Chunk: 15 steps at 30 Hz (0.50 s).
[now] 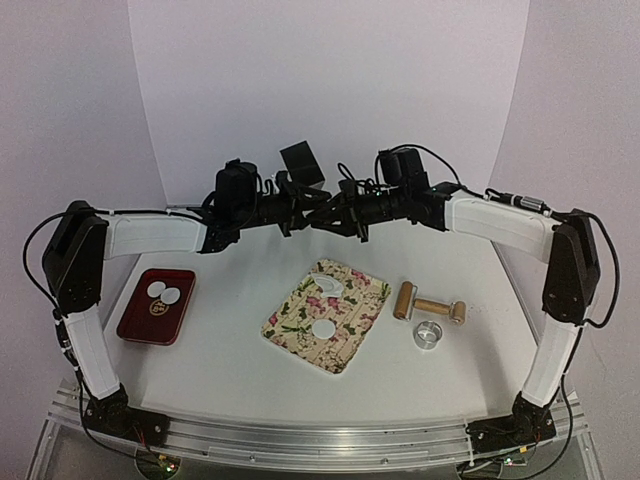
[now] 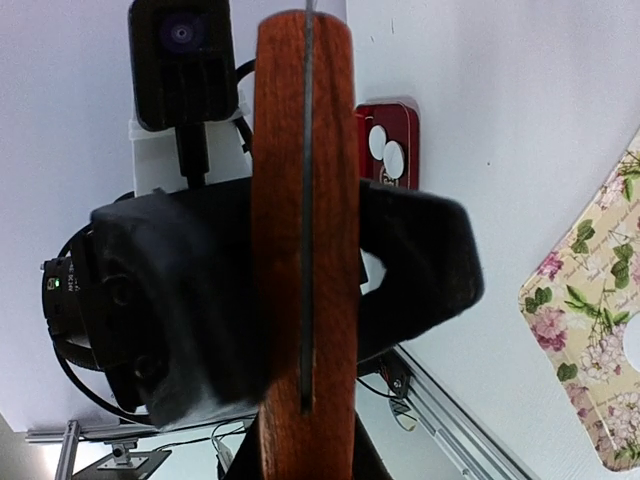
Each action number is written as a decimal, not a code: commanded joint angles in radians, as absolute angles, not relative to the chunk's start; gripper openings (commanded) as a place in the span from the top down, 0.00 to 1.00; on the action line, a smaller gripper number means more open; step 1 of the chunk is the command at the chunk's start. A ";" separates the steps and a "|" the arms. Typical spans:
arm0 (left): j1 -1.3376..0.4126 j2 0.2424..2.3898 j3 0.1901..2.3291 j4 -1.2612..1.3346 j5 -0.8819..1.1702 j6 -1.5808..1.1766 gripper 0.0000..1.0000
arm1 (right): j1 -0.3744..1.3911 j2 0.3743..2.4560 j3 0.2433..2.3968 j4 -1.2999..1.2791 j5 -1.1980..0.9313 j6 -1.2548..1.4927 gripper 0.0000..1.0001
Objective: Roll out the dumpling wrappers from the dough
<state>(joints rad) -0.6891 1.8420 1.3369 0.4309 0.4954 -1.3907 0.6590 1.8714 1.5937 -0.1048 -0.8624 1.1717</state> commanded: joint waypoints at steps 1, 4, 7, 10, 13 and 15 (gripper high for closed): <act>-0.690 1.813 1.353 0.506 0.496 -1.406 0.81 | 0.679 1.804 1.574 -0.038 -0.842 1.151 1.00; -0.689 1.815 1.360 0.525 0.502 -1.416 0.98 | 0.688 1.775 1.538 -0.038 -0.830 1.142 0.98; -0.687 1.785 1.333 0.528 0.492 -1.401 1.00 | 0.688 1.725 1.472 -0.053 -0.779 1.113 0.74; -0.679 1.731 1.270 0.519 0.482 -1.377 1.00 | 0.689 1.667 1.412 -0.124 -0.699 1.038 0.38; -0.654 1.666 1.214 0.451 0.512 -1.333 1.00 | 0.683 1.599 1.340 -0.209 -0.593 0.956 0.14; -0.631 1.624 1.192 0.377 0.553 -1.283 1.00 | 0.669 1.561 1.308 -0.276 -0.547 0.909 0.06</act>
<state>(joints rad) -0.6774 1.7636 1.2169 0.4160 0.5045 -1.3958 0.6838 1.6605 1.3592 -0.1471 -0.6884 1.0404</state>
